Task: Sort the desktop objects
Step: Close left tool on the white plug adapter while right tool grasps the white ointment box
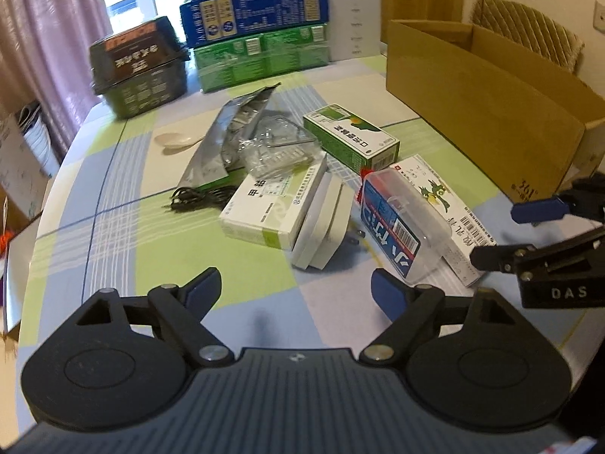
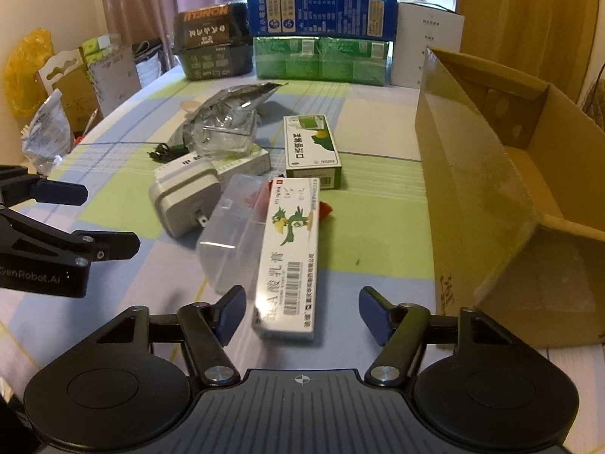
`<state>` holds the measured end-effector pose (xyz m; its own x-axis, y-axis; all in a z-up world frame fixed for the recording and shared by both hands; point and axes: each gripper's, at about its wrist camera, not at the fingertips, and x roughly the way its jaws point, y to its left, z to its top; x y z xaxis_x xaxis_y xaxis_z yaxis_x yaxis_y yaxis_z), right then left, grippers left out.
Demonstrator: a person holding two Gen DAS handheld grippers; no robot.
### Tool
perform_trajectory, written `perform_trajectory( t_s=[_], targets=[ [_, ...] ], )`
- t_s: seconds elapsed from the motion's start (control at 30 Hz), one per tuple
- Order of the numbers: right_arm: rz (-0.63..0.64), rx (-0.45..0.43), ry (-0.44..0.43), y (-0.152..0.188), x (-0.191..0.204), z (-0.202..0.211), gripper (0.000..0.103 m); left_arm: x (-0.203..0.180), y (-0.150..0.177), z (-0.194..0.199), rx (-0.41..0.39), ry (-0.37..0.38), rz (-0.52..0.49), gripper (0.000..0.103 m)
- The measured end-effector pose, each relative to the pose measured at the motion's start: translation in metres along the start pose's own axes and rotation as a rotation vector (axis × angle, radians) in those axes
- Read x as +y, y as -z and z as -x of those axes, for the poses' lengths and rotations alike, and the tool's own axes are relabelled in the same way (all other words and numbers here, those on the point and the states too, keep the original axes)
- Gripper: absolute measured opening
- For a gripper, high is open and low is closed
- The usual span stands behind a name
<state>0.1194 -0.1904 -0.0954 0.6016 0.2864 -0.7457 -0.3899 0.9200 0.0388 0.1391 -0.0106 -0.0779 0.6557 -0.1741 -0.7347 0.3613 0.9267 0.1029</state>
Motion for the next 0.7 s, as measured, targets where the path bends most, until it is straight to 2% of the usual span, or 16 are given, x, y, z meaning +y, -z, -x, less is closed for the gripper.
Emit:
perform_trajectory(
  t_s=[0.23, 0.33, 0.53, 0.6, 0.63, 0.7],
  targets=[
    [-0.010, 0.011, -0.027, -0.009, -0.005, -0.018, 0.057, -0.007, -0.008, -0.021, -0.016, 0.013, -0.052, 0.080],
    [-0.010, 0.017, -0.031, -0.011, -0.006, -0.024, 0.056, -0.009, -0.012, -0.028, -0.026, 0.025, -0.070, 0.074],
    [-0.016, 0.040, -0.053, -0.010, -0.009, -0.035, 0.047, -0.009, -0.016, -0.040, -0.036, 0.040, -0.097, 0.059],
    [-0.020, 0.043, -0.055, -0.010, -0.009, -0.036, 0.038, -0.008, -0.017, -0.043, -0.038, 0.043, -0.099, 0.050],
    [-0.022, 0.044, -0.055, -0.010, -0.010, -0.036, 0.037, -0.008, -0.018, -0.044, -0.036, 0.046, -0.100, 0.049],
    [-0.026, 0.042, -0.053, -0.010, -0.010, -0.035, 0.036, -0.009, -0.017, -0.046, -0.035, 0.049, -0.103, 0.039]
  ],
)
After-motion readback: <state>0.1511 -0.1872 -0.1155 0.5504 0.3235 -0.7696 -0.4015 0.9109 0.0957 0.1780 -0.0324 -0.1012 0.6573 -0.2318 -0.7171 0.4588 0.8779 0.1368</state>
